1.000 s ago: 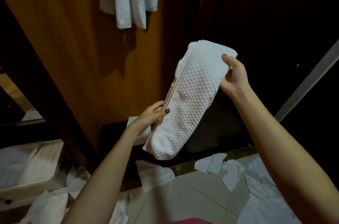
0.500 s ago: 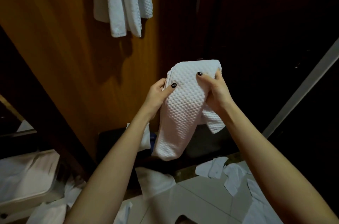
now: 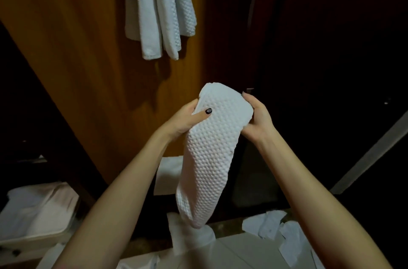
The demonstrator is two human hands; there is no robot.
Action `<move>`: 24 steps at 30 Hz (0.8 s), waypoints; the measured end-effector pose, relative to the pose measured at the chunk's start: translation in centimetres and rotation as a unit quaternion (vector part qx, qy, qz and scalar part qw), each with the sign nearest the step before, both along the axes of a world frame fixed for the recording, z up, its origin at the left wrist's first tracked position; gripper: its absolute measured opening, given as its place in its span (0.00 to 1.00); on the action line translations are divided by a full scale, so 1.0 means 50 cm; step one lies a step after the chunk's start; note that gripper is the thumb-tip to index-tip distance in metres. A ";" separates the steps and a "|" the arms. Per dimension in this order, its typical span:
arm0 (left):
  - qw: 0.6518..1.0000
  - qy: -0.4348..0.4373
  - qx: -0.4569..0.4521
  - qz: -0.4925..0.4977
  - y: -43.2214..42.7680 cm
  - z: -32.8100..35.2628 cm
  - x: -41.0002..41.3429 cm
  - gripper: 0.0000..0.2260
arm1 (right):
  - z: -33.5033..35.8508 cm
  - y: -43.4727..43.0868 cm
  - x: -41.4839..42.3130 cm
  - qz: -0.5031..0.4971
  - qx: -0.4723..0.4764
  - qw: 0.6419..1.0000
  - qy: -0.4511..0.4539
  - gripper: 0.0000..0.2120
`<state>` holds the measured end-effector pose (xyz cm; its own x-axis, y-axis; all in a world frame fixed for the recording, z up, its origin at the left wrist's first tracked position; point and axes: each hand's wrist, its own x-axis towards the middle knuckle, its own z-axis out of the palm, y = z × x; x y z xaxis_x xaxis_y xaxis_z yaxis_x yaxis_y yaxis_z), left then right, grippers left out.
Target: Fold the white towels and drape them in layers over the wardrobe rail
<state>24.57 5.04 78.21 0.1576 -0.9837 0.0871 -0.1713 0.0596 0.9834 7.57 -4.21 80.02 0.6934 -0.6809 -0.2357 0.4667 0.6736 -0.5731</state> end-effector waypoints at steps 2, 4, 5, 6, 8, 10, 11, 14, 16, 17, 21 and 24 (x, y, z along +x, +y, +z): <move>1.000 0.004 0.013 0.016 -0.006 0.006 0.030 0.24 | 0.037 -0.022 0.031 -0.017 -0.039 0.999 0.019 0.16; 0.999 0.011 0.040 0.026 -0.008 0.007 0.054 0.30 | 0.079 -0.038 0.061 -0.019 -0.071 0.997 0.017 0.16; 0.998 0.008 0.050 0.031 -0.010 0.005 0.066 0.27 | 0.101 -0.048 0.074 -0.019 -0.082 0.996 0.009 0.15; 0.998 0.007 0.053 0.043 -0.013 0.007 0.076 0.20 | 0.123 -0.059 0.085 -0.020 -0.090 0.996 0.001 0.13; 0.996 0.006 0.036 0.081 -0.020 0.026 0.100 0.08 | 0.169 -0.078 0.103 -0.021 -0.091 0.995 -0.020 0.10; 0.995 -0.004 -0.001 0.098 -0.026 0.070 0.128 0.10 | 0.208 -0.092 0.120 -0.025 -0.093 0.995 -0.029 0.08; 0.995 -0.012 -0.011 0.098 -0.027 0.098 0.140 0.14 | 0.228 -0.097 0.127 -0.029 -0.094 0.995 -0.033 0.07; 0.995 -0.061 0.006 0.073 -0.028 0.171 0.177 0.19 | 0.283 -0.127 0.148 -0.061 -0.093 0.992 -0.055 0.09; 0.993 -0.091 0.025 0.073 -0.025 0.208 0.208 0.21 | 0.321 -0.153 0.159 -0.071 -0.119 0.987 -0.084 0.07; 0.992 -0.091 0.019 0.082 -0.025 0.225 0.226 0.25 | 0.337 -0.167 0.166 -0.074 -0.138 0.983 -0.097 0.07; 0.990 -0.084 -0.024 0.112 -0.026 0.325 0.287 0.37 | 0.395 -0.220 0.210 -0.109 -0.213 0.962 -0.129 0.23; 0.982 -0.088 -0.067 0.153 -0.030 0.415 0.343 0.30 | 0.447 -0.244 0.253 -0.113 -0.284 0.942 -0.137 0.18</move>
<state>41.71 3.52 98.94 0.4159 -0.8699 0.2652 -0.3676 0.1059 0.9239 20.24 -16.40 102.37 0.4972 -0.7812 0.3775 0.7439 0.1598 -0.6489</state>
